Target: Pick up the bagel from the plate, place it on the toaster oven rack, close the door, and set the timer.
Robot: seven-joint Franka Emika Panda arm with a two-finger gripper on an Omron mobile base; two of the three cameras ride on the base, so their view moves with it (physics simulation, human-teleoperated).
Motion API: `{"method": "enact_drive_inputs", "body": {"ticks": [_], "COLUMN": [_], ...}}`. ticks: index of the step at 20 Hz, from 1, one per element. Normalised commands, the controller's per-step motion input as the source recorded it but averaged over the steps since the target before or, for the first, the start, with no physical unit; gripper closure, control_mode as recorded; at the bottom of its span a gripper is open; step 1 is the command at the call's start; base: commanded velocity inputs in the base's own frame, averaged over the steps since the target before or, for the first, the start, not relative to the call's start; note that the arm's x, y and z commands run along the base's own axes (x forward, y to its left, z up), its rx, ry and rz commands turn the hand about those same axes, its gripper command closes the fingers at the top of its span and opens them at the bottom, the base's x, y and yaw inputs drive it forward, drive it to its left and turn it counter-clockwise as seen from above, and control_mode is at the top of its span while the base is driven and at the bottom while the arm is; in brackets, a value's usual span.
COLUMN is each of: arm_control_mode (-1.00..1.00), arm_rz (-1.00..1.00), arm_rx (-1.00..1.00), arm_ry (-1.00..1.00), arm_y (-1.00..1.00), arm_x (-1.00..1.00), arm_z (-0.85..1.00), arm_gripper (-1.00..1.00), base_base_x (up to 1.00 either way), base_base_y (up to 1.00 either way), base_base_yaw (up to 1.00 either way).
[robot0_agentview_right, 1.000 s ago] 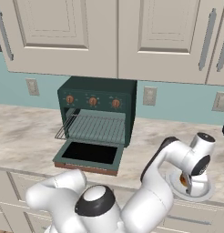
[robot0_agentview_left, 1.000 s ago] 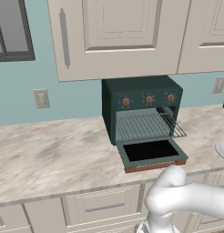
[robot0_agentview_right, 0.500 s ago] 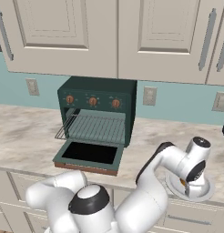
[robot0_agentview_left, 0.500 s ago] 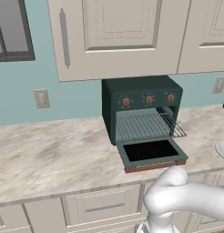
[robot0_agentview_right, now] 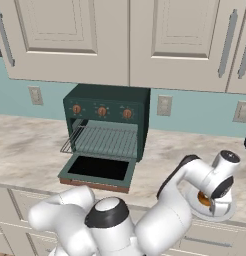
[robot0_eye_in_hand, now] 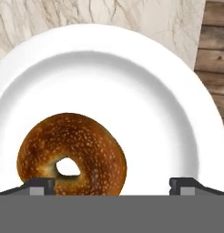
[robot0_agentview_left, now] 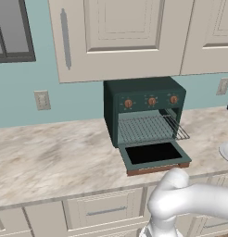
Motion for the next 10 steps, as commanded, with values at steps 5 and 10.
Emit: {"method": "enact_drive_inputs", "body": {"ticks": [5,10], "arm_control_mode": [-1.0,-1.0], "arm_rz": [0.0,0.0], "arm_rx": [0.0,0.0], "arm_ry": [0.0,0.0], "arm_y": [0.0,0.0], "arm_x": [0.18,0.05], "arm_z": [0.0,-0.2], "arm_gripper": [-1.0,-1.0], "base_base_x": [0.0,0.0], "base_base_y": [0.0,0.0], "base_base_yaw": [0.0,0.0]}}
